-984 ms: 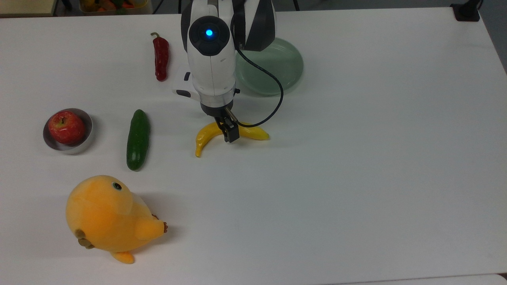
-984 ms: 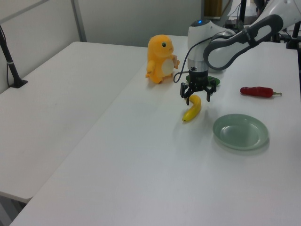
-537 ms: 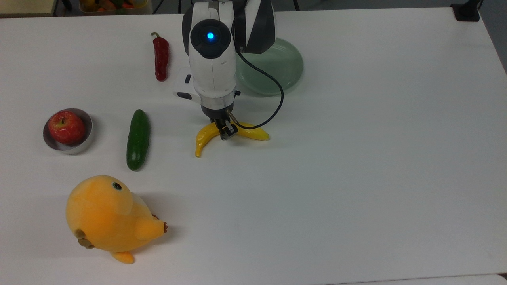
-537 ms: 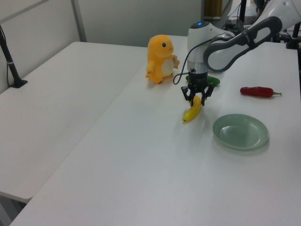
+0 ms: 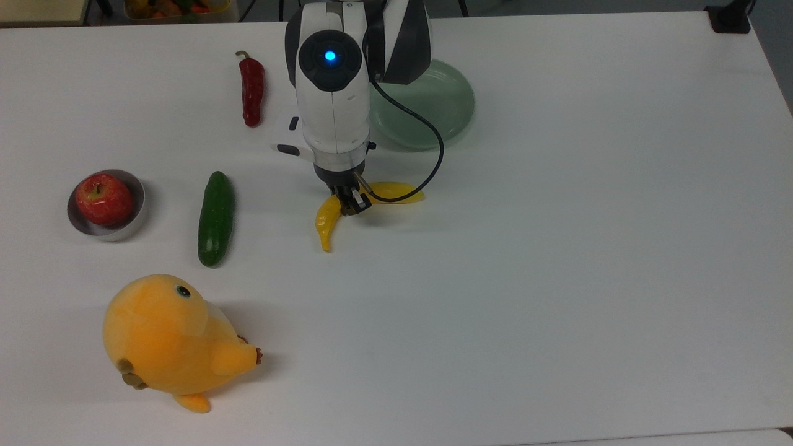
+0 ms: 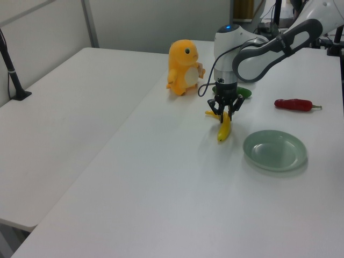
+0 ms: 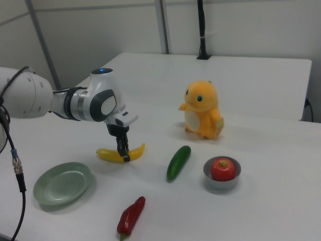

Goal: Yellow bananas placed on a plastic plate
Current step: 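Lift the banana and carry it over the green plate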

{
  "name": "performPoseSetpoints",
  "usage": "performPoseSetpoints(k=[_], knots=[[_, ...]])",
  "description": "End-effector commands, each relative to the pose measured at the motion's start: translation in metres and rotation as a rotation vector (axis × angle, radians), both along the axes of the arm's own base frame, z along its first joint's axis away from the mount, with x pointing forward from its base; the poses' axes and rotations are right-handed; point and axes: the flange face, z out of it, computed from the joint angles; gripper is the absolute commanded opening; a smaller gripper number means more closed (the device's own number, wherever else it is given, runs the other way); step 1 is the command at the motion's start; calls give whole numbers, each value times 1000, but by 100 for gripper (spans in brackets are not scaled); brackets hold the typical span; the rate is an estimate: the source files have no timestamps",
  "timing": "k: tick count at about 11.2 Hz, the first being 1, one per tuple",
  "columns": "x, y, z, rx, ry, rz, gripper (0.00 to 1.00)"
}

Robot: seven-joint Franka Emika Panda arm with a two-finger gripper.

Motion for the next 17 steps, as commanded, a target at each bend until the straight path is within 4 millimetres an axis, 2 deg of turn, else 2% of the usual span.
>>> performPoseSetpoints(k=[1,3,7,8,10,11,14,16,17], knots=[[-2,-4,16,-17,-26,59,4],[-11,-7,60,-19,-18,68,3],[-43,1,141,-1,7,185,3],[-54,2,160,11,11,251,3],[-89,9,184,22,59,433,3],[-107,24,190,24,90,552,4],[-145,53,181,36,180,815,4],[-156,62,169,52,228,964,4],[-159,74,160,53,241,1006,5]])
